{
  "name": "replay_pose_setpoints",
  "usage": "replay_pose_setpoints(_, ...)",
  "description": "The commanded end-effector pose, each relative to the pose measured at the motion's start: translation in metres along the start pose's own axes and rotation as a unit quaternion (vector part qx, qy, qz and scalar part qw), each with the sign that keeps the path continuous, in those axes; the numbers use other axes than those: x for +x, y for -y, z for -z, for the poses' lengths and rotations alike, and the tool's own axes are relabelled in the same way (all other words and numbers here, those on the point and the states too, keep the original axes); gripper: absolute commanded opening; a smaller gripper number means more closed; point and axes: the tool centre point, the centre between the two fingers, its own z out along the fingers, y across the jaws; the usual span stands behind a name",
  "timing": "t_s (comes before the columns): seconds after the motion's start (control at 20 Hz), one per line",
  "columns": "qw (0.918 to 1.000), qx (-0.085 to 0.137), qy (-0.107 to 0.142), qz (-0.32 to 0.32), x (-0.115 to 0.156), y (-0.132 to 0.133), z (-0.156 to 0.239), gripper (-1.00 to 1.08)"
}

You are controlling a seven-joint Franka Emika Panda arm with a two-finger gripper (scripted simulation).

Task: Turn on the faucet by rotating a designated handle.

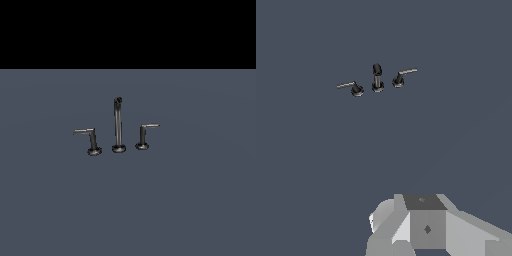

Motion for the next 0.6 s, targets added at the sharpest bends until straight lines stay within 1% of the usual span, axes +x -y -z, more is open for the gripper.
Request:
replay_pose_setpoints(0.0,1.0,0.0,0.0,0.0,0.0,0.0,0.0,-1.0)
replay_pose_setpoints(0.3,0.9999,0.0,0.0,-0.011,0.005,0.002,-0.007,-1.0)
replay_pose_setpoints(0.55,0.9993,0.0,0.001,-0.038,0.017,0.008,-0.024,-1.0)
